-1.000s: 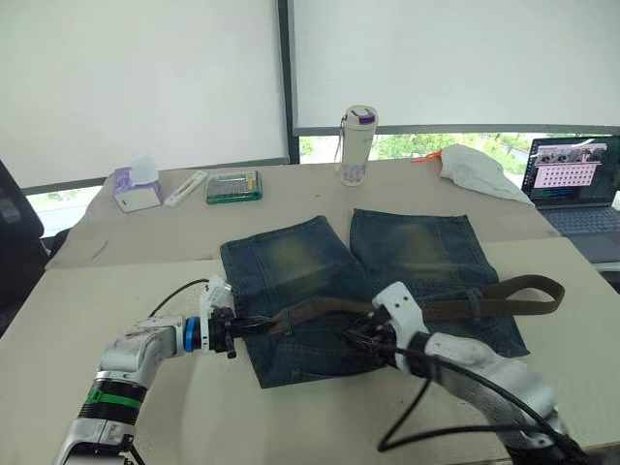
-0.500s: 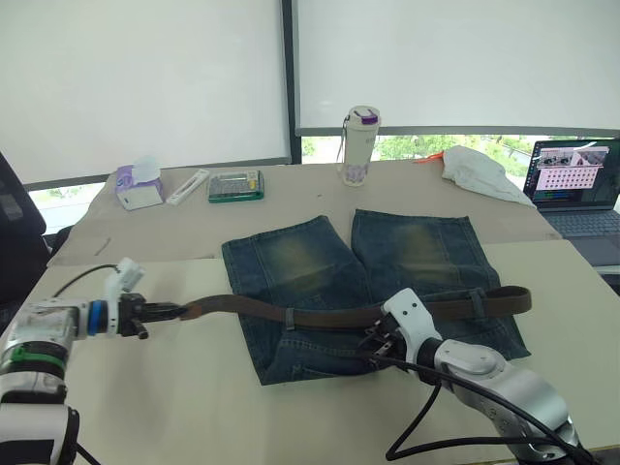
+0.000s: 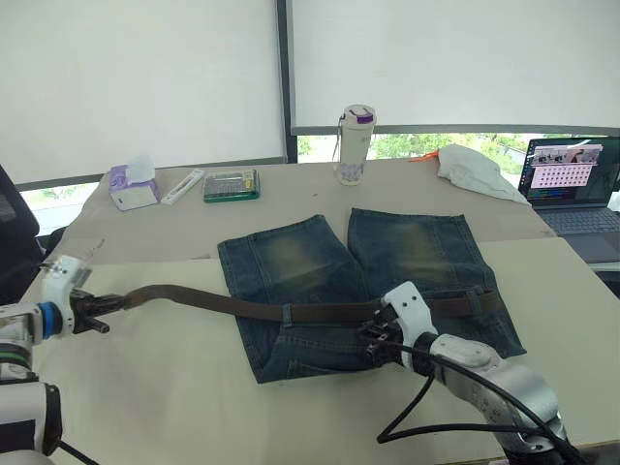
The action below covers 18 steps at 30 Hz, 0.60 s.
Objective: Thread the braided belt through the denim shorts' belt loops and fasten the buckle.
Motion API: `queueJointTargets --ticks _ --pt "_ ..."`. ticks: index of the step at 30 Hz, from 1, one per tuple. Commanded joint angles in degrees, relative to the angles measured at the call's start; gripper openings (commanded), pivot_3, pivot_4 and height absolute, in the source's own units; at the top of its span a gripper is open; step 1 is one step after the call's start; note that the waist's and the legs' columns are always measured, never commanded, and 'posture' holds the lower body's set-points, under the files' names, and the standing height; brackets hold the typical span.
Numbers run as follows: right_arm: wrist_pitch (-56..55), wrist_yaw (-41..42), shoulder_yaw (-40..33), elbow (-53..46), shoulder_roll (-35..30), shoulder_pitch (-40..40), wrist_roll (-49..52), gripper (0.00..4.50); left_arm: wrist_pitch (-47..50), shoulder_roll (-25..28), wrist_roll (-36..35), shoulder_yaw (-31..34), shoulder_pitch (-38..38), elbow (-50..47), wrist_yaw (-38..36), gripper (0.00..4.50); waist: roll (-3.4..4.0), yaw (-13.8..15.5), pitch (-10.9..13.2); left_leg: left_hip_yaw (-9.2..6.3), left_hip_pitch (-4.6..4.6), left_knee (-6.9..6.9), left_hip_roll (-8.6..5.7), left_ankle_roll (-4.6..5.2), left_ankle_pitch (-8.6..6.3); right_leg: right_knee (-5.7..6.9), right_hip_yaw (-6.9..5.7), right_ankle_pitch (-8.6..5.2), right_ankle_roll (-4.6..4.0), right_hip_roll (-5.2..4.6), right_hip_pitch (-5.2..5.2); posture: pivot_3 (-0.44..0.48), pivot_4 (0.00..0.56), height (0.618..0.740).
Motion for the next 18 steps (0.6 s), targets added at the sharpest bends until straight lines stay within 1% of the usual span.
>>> queueJointTargets --ticks 1,4,5,7,8,9,10,11,12,13,15,16,18 --pt "0.8 -0.5 -0.7 -0.3 1.0 -2.4 -0.4 0.02 -1.3 2.2 0.2 3.0 -0.1 0.7 5.0 0.00 0.00 0.2 0.0 -0.01 -0.01 0.00 -0.01 0.00 0.00 0.01 -0.01 0.00 0.00 0.00 0.00 0.000 0.150 0.740" --pt "0.5 0.9 -0.7 -1.5 0.9 -3.5 0.6 0.02 -0.6 1.7 -0.8 5.2 -0.5 0.6 4.8 0.00 -0.02 0.1 0.0 -0.01 -0.08 0.03 -0.01 0.00 0.00 0.01 -0.02 0.00 0.00 0.00 -0.03 0.000 0.150 0.740" --pt "0.2 1.8 -1.2 -2.2 0.9 -3.6 1.4 0.02 0.8 1.4 -2.1 6.4 -0.6 0.4 1.6 0.00 -0.02 0.1 0.0 -0.02 -0.08 0.03 -0.01 -0.01 0.01 0.03 -0.03 0.00 0.00 0.00 -0.04 0.000 0.150 0.740" --pt "0.3 4.4 -3.8 -5.4 1.4 -3.5 5.4 0.59 4.6 0.6 -6.1 10.1 -1.0 -0.7 -4.4 0.73 -0.02 0.0 0.0 -0.02 -0.10 0.03 -0.01 -0.01 0.00 0.06 -0.05 0.00 0.00 0.00 -0.05 0.000 0.150 0.740" --pt "1.1 7.0 -6.6 -9.3 -0.2 -2.6 9.1 0.79 9.2 -0.2 -8.8 11.4 -0.3 -3.7 -8.4 0.96 -0.02 0.0 0.0 -0.03 -0.15 0.03 -0.01 0.00 0.00 0.09 -0.06 0.00 0.00 0.00 -0.07 0.000 0.150 0.740" --pt "2.8 8.3 -9.6 -12.4 -1.6 -1.8 12.0 1.21 12.7 -0.6 -10.5 11.9 0.6 -6.4 -11.9 1.35 0.02 0.0 0.0 -0.03 -0.20 0.04 -0.01 0.00 0.00 0.31 -0.09 0.00 0.00 0.00 -0.10 0.000 0.150 0.740" --pt "4.4 9.6 -12.6 -15.0 -3.9 -0.4 14.0 1.58 16.0 -1.3 -12.1 12.4 2.0 -9.8 -13.7 1.73 0.06 0.1 0.0 -0.14 -0.29 0.19 -0.02 0.02 -0.01 0.43 -0.14 0.00 0.00 -0.03 -0.12 0.000 0.150 0.740" --pt "6.6 9.5 -14.4 -16.5 -5.5 -0.6 15.4 1.88 19.6 -1.6 -13.3 12.6 2.7 -12.9 -14.5 2.00 0.08 0.2 0.0 -0.17 -0.31 0.21 -0.04 0.03 -0.02 0.45 -0.15 0.00 0.00 -0.05 -0.11 0.000 0.150 0.740" --pt "8.9 9.1 -16.4 -17.1 -6.7 -1.2 16.7 2.19 23.5 -2.1 -14.7 12.5 4.0 -17.3 -15.0 2.30 0.05 0.1 0.0 -0.21 -0.31 0.26 -0.04 0.08 -0.04 0.45 -0.17 0.00 0.00 -0.05 -0.06 0.000 0.150 0.740" --pt "11.3 9.8 -19.8 -18.0 -9.9 -0.9 18.1 2.56 28.2 -3.3 -17.3 12.2 7.1 -25.5 -15.7 2.68 -0.04 0.1 0.0 -0.22 -0.29 0.29 -0.04 0.10 -0.05 0.44 -0.18 0.01 0.00 -0.05 -0.02 0.000 0.150 0.740" --pt "15.1 10.8 -24.8 -18.7 -16.1 -0.2 19.1 3.28 37.2 -6.0 -23.1 11.7 13.1 -41.5 -15.7 3.40 0.08 0.2 0.0 -0.20 -0.29 0.33 -0.04 0.12 -0.07 0.38 -0.12 0.01 0.00 -0.06 0.05 0.000 0.150 0.740" --pt "16.4 10.7 -26.0 -18.4 -19.0 0.0 18.4 3.60 39.2 -7.3 -24.8 10.5 16.3 -49.3 -15.7 3.69 0.12 0.2 0.0 -0.17 -0.28 0.34 -0.06 0.15 -0.08 0.39 -0.06 0.01 0.00 -0.10 0.07 0.000 0.150 0.740" --pt "16.3 9.4 -25.1 -17.3 -25.6 -0.1 14.6 4.27 42.0 -10.6 -27.3 7.7 20.5 -62.3 -13.3 4.37 0.27 0.3 -0.1 -0.13 -0.32 0.32 -0.03 0.15 -0.08 0.35 0.02 0.01 0.00 -0.10 0.05 0.000 0.150 0.740"
